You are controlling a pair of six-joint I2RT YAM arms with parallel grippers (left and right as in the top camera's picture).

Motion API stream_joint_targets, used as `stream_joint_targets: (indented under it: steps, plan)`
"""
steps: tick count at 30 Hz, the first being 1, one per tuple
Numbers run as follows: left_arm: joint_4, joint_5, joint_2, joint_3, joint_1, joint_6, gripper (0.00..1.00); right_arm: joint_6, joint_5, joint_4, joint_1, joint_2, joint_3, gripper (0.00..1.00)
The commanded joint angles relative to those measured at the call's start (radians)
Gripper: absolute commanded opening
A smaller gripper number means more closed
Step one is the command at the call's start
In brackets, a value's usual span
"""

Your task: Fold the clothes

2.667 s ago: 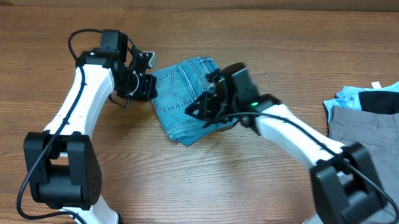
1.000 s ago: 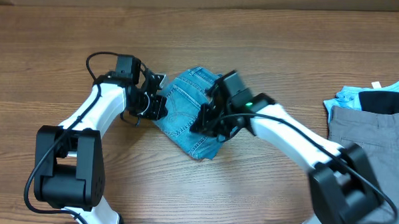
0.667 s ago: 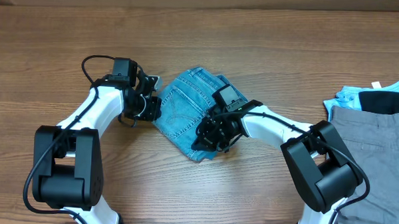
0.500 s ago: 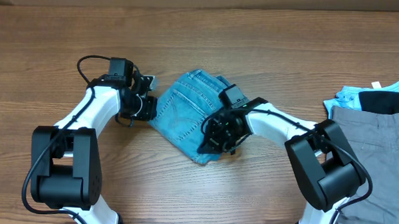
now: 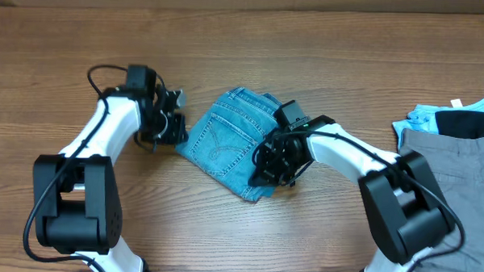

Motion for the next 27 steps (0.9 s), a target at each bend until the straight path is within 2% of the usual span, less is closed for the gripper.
stream_joint_targets:
  steps: [1, 3, 5, 6, 12, 18, 23, 27]
  plan:
    - [-0.048, 0.097, -0.006, 0.137, 0.023, 0.003, 0.55, -0.075, 0.106, 0.016, -0.010, -0.118, 0.072, 0.04]
    - [-0.069, 0.113, -0.006, 0.178, 0.022, 0.005, 0.80, -0.074, 0.160, 0.033, -0.010, -0.148, 0.088, 0.04]
    - [-0.070, 0.113, -0.006, 0.192, 0.022, 0.023, 0.92, -0.070, 0.201, 0.067, -0.010, -0.164, 0.089, 0.04]
    - [-0.070, 0.113, -0.006, 0.191, 0.021, 0.032, 0.94, -0.066, 0.212, 0.077, -0.010, -0.164, 0.089, 0.04]
    - [-0.073, 0.112, 0.007, 0.151, 0.021, 0.040, 0.95, 0.040, 0.248, 0.077, -0.010, -0.116, 0.085, 0.04]
    - [-0.071, 0.112, 0.007, 0.135, 0.021, 0.040, 0.95, 0.060, 0.160, -0.068, 0.021, -0.041, 0.084, 0.04]
    - [-0.069, 0.113, 0.007, 0.135, 0.021, 0.040, 0.95, 0.119, 0.179, -0.086, 0.032, -0.003, 0.023, 0.04]
    - [-0.076, 0.113, 0.007, 0.135, 0.021, 0.040, 0.96, 0.143, 0.257, -0.086, -0.018, -0.001, -0.018, 0.04]
